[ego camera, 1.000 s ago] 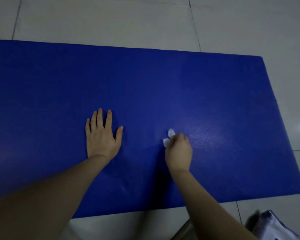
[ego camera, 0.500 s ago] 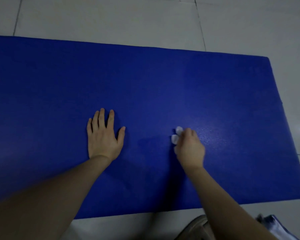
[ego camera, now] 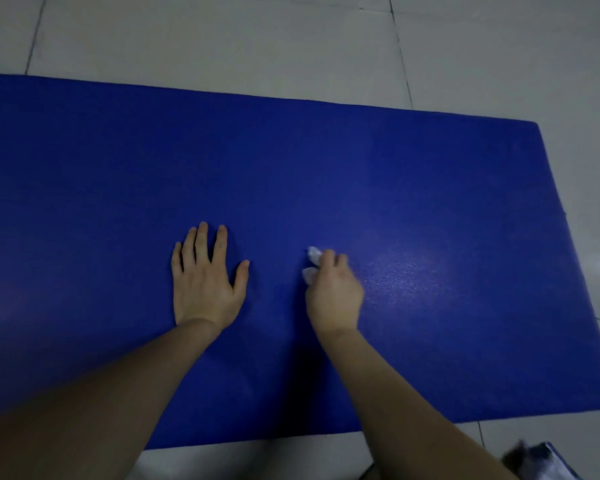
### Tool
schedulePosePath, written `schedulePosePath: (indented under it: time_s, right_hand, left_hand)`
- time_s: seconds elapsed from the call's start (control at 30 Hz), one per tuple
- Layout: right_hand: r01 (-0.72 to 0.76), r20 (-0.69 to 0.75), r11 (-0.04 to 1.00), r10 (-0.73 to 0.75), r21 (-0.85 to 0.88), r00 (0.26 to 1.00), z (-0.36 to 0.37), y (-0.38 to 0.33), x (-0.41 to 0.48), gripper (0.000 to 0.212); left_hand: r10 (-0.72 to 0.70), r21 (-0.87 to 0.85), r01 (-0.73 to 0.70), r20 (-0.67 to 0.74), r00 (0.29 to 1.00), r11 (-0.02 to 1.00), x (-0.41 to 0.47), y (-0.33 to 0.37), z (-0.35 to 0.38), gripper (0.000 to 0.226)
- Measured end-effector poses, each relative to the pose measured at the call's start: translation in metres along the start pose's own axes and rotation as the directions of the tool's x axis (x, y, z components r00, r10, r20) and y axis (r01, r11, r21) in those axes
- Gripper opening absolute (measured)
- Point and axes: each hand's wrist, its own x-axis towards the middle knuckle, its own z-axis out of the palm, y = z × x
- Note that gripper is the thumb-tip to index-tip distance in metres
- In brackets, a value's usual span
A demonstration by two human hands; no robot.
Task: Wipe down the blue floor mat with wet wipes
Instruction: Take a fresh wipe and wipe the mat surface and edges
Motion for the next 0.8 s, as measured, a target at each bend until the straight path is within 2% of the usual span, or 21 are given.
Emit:
schedulePosePath:
  time_s: [0.13,0.23,0.33,0.4,0.5,0.57,0.7,0.8]
  right_hand:
    - [0.296,-0.012,0.955,-0.296,-0.025,0.955,0.021,-0.038,-0.013,0.027]
    - [0.357,-0.027,0.931,-0.36,-0.076,0.933,0.014,-0.019,-0.002,0.024]
    - [0.232,-0.03,0.962,-0.238,-0.146,0.971,0.004,0.027,0.023,0.013]
    - [0.112,0.004,0.974,-0.113,-0.195,0.994,-0.008,0.063,0.037,0.016]
    - [-0.056,-0.072,0.978,0.043,-0.2,0.996,-0.03,0.114,0.049,0.012]
    - [-0.148,-0.109,0.972,0.129,-0.185,0.986,-0.041,0.134,0.052,0.017]
    - [-0.323,-0.095,0.943,0.315,-0.077,0.944,-0.041,0.12,0.052,0.02]
    - [-0.382,-0.051,0.922,0.385,0.058,0.921,-0.036,0.092,0.051,0.022]
  left_hand:
    - [0.0,-0.012,0.0,-0.002,1.0,1.0,0.001,0.001,0.0,0.074]
    - [0.001,-0.012,-0.001,0.002,1.0,1.0,0.0,0.001,0.0,0.074]
    - [0.004,-0.012,-0.004,0.005,1.0,1.0,0.0,0.0,-0.001,0.074]
    - [0.004,-0.014,-0.004,0.007,1.0,1.0,0.0,0.0,0.0,0.074]
    - [0.002,-0.021,-0.002,0.008,1.0,1.0,0.0,0.0,0.0,0.075]
    - [0.003,-0.02,-0.002,0.007,1.0,1.0,-0.001,0.001,0.0,0.075]
    - [-0.002,-0.016,0.002,0.007,1.0,1.0,0.0,0.001,0.0,0.075]
    - [-0.005,-0.008,0.005,0.005,1.0,1.0,0.0,0.0,0.001,0.075]
